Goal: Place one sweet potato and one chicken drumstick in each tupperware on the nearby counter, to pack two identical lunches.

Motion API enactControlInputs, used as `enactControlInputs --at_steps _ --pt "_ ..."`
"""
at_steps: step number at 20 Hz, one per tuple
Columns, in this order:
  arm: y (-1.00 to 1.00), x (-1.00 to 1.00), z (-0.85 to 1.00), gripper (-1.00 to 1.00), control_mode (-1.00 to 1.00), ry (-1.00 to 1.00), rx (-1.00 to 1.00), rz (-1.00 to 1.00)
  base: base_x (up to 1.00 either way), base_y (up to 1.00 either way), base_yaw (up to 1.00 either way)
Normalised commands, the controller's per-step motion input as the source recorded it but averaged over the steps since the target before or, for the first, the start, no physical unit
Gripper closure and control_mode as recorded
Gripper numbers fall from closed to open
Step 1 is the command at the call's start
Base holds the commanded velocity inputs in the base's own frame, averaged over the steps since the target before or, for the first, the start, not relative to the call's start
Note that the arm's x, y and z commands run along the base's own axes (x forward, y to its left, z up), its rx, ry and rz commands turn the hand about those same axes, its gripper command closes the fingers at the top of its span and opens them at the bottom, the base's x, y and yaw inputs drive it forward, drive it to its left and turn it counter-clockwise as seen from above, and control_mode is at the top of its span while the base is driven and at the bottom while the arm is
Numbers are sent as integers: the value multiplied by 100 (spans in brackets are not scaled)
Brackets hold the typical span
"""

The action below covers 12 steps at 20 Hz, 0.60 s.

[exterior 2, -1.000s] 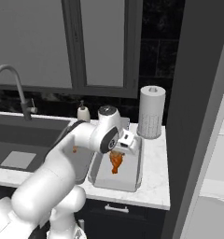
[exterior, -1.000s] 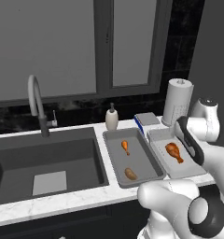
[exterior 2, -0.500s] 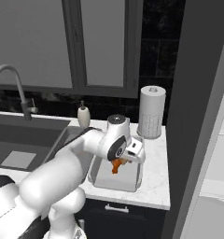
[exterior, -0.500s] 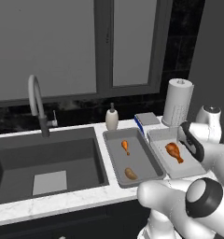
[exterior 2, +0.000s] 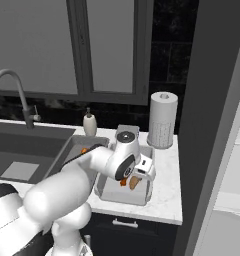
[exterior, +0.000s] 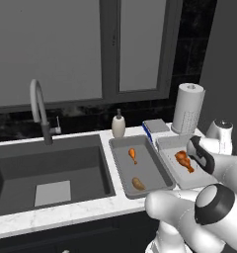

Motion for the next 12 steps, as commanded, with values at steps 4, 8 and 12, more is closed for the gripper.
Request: enactControlInputs --at_steps 4,8,12 --pt "0 0 2 -100 -100 0 0 0 0 0 0" --pt "16 0 18 -100 -100 0 -5 0 0 0 0" --pt "84 0 44 -100 -100 -1 -15 6 0 0 0"
